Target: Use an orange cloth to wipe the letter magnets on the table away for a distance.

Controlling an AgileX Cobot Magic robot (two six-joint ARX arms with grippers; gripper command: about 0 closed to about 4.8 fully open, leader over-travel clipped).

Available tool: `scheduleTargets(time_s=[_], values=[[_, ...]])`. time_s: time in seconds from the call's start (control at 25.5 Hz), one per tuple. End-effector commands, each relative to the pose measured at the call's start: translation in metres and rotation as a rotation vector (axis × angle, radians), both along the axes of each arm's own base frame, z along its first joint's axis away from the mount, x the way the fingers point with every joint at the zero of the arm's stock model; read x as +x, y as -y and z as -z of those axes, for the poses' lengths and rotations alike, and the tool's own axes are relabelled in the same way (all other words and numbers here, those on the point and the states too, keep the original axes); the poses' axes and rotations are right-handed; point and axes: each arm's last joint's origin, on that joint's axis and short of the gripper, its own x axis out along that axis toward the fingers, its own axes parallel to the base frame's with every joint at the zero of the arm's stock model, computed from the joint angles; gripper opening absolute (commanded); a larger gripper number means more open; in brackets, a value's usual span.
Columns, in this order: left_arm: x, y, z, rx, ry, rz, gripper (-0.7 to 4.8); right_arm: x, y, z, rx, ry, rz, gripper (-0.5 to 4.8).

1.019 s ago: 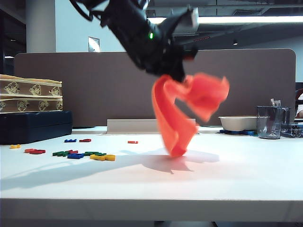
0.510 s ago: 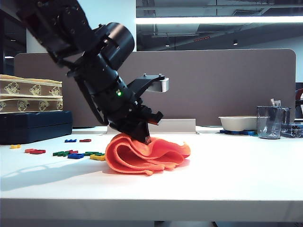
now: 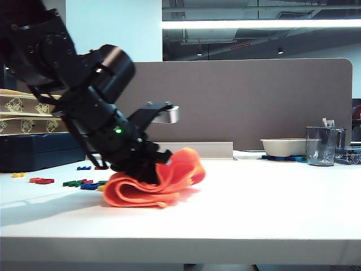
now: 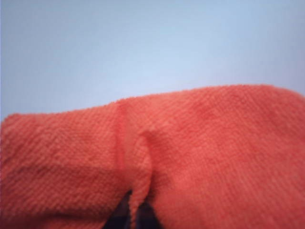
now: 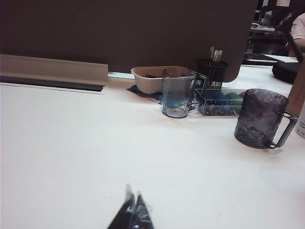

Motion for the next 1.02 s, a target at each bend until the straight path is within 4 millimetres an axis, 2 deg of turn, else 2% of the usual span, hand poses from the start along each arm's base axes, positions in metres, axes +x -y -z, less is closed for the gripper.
scheduleTargets(time_s=[0.04, 0.24, 0.63, 0.86, 0.94, 1.02], values=[[0.011, -0.027, 0.005, 0.023, -0.017, -0.094, -0.06, 0.0, 0.0, 0.001, 0.001, 0.006, 0.001, -0.05], [0.034, -0.082, 0.004, 0.018, -0.001, -0.228, -0.06, 0.0, 0.0, 0.001, 0.001, 0.006, 0.001, -0.05], [0.05, -0.148, 0.002, 0.08, 0.059, -0.304, -0.06, 0.0, 0.0, 0.001, 0.001, 0.006, 0.001, -0.05], [0.055, -0.174, -0.003, 0.035, 0.103, -0.354, -0.06, 0.0, 0.0, 0.001, 0.001, 0.006, 0.001, -0.05], [0.055, -0.175, -0.006, 0.031, 0.12, -0.356, -0.06, 0.0, 0.0, 0.001, 0.001, 0.006, 0.001, -0.05], [0.056, -0.167, -0.016, -0.003, 0.17, -0.308, -0.06, 0.0, 0.0, 0.001, 0.001, 0.006, 0.001, -0.05]])
